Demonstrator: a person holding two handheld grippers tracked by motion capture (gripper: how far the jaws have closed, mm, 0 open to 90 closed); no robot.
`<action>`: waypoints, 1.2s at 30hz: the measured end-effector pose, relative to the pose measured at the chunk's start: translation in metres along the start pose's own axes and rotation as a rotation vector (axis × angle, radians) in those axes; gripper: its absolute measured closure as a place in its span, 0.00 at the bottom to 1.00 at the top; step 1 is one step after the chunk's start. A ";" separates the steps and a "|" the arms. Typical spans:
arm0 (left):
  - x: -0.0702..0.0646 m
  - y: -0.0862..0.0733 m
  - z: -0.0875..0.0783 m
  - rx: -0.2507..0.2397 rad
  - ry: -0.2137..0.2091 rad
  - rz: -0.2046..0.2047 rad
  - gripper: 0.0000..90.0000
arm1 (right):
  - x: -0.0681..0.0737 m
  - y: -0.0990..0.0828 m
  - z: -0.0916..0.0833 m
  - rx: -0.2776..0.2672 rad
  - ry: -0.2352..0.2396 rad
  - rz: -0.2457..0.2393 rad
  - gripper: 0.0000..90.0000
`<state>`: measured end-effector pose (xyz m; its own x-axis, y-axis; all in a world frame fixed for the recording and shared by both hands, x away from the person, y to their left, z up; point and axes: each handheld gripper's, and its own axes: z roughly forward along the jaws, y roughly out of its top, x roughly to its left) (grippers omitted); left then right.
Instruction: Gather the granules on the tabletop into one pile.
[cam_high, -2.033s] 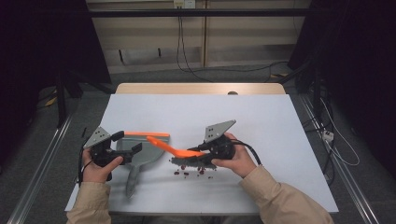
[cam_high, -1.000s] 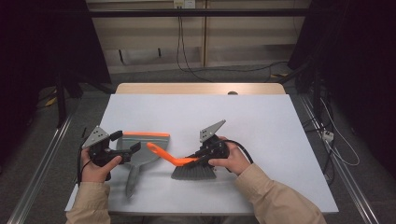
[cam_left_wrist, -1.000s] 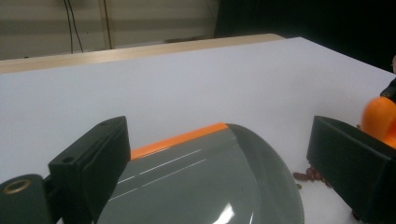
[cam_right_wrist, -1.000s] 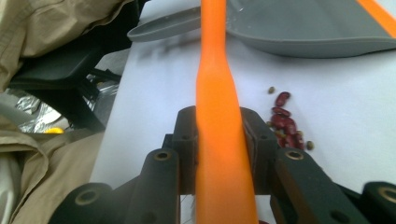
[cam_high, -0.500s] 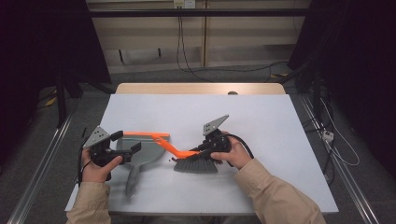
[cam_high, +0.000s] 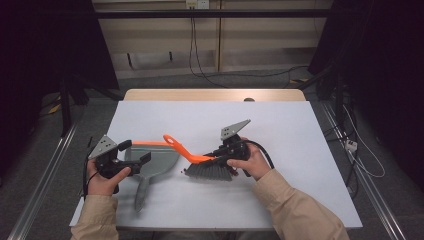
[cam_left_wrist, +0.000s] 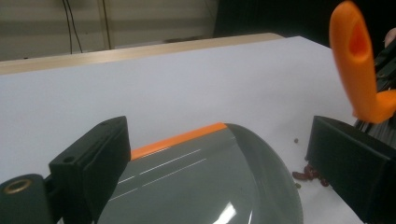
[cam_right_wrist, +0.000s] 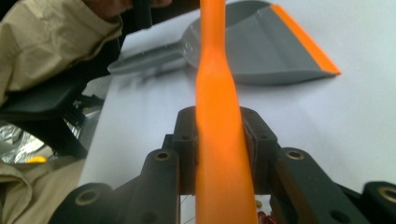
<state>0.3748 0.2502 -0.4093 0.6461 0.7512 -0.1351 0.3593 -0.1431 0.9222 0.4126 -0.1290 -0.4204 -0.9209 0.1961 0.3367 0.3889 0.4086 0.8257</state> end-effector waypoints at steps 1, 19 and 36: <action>0.000 0.000 0.000 0.000 0.001 0.001 0.07 | 0.002 0.001 -0.001 -0.006 -0.018 -0.002 0.79; -0.003 0.003 -0.002 -0.009 0.003 0.018 0.07 | 0.054 0.000 0.013 -0.182 -0.355 0.158 0.79; -0.003 0.004 -0.003 -0.009 0.005 0.024 0.07 | 0.065 -0.011 0.053 -0.154 -0.396 0.237 0.79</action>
<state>0.3722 0.2487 -0.4042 0.6510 0.7509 -0.1110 0.3377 -0.1555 0.9283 0.3494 -0.0734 -0.4319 -0.7155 0.6045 0.3503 0.5514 0.1807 0.8144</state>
